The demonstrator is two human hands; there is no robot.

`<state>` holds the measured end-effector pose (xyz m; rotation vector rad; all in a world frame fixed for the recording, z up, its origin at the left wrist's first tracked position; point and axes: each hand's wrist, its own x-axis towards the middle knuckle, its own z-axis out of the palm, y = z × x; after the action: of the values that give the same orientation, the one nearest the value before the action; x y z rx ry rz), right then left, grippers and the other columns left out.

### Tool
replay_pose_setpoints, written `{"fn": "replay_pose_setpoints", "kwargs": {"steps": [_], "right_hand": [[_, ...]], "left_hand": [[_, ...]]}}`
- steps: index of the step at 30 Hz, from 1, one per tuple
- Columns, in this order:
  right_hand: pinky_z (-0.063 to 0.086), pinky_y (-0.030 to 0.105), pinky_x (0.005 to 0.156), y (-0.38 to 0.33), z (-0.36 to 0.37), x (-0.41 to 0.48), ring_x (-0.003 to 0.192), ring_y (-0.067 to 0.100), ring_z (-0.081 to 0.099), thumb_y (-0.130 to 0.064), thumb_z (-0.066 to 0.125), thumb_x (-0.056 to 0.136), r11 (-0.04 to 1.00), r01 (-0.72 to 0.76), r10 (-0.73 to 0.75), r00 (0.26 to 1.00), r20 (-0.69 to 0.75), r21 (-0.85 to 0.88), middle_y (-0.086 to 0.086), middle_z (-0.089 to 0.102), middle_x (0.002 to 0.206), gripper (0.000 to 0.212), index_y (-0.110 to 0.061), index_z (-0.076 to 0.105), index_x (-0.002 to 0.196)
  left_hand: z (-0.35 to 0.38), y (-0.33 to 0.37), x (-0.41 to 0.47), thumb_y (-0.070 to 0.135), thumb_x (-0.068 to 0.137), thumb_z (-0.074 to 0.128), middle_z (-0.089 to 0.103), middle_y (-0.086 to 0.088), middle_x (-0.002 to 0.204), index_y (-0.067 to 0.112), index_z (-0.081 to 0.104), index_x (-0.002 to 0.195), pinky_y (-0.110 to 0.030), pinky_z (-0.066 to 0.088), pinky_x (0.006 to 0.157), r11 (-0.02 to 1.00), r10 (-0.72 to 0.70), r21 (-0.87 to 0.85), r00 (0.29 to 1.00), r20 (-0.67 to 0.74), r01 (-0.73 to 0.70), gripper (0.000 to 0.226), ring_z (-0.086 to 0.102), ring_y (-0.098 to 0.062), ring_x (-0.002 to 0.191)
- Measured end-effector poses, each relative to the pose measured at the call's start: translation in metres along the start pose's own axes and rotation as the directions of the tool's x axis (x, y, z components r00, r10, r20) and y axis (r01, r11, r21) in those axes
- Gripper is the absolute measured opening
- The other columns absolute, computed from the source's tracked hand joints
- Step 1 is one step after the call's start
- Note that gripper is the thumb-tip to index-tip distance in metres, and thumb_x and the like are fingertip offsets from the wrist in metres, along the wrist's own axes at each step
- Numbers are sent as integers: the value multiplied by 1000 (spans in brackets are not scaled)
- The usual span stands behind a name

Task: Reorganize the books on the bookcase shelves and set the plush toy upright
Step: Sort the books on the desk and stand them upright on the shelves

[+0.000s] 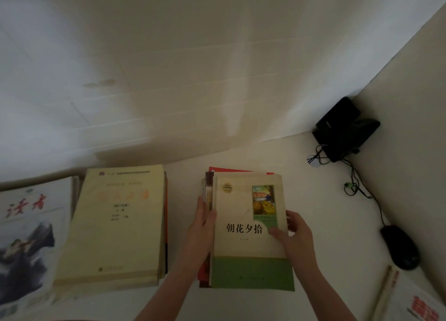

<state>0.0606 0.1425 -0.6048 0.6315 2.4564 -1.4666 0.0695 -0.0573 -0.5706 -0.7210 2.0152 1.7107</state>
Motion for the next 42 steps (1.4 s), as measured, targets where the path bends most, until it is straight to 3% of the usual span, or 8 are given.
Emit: {"fn": "replay_pose_setpoints", "kwargs": {"steps": [4,9,13,19,28,33,38,42], "right_hand": [[47,24,64,-12,6,17,84,8,57,-6,67,83,997,51,-47,996,71,-52,-8,60,98,39,-15,55,118],[43,48,99,-2,13,17,123,26,42,-22,65,88,977,13,4,997,82,-211,6,46,128,50,-16,48,134],[50,45,93,5,6,10,114,23,51,-27,63,90,990,-93,107,985,138,-104,9,45,135,52,-20,44,138],[50,37,84,6,13,-5,105,22,60,-47,49,94,971,-227,238,948,210,-77,3,57,127,56,-23,35,142],[50,41,91,11,18,-18,103,22,58,-35,49,96,969,-151,193,957,215,-197,0,58,124,49,-24,31,140],[51,45,93,8,12,-16,103,19,60,-39,56,91,966,-254,256,919,301,-45,-3,58,124,57,-25,32,142],[36,44,106,11,3,-11,137,26,35,-35,60,89,967,-253,236,937,258,33,3,26,155,79,-21,14,152],[28,48,110,0,6,-6,140,26,23,-36,65,86,991,-96,111,978,177,-89,7,28,152,75,-23,25,148]], "left_hand": [[5,-4,8,39,101,31,43,7,142,39,-7,148,-25,47,84,996,37,82,999,21,-38,60,53,1,91],[8,-5,21,50,97,29,21,1,156,43,-14,145,-39,41,104,984,62,163,998,31,-66,65,44,-19,128],[6,-3,19,47,98,29,24,4,153,35,-4,149,-31,45,93,997,26,71,999,-19,-25,62,46,-15,122],[1,-38,7,80,78,22,36,-2,150,27,11,151,-42,32,111,983,-177,65,980,92,171,91,41,-26,132],[5,-43,11,64,89,26,29,-4,153,28,11,151,-43,28,113,969,-242,68,968,68,238,73,33,-27,137],[0,-51,17,93,61,28,22,-3,156,37,11,150,-46,26,113,956,-291,6,945,151,293,106,28,-27,140],[-8,-40,11,69,89,21,19,-1,157,31,16,150,-45,16,117,980,-196,47,976,93,192,71,16,-21,145],[-10,-30,10,88,70,26,27,0,155,36,23,148,-48,21,116,992,-126,26,986,106,124,94,27,-21,141]]}}
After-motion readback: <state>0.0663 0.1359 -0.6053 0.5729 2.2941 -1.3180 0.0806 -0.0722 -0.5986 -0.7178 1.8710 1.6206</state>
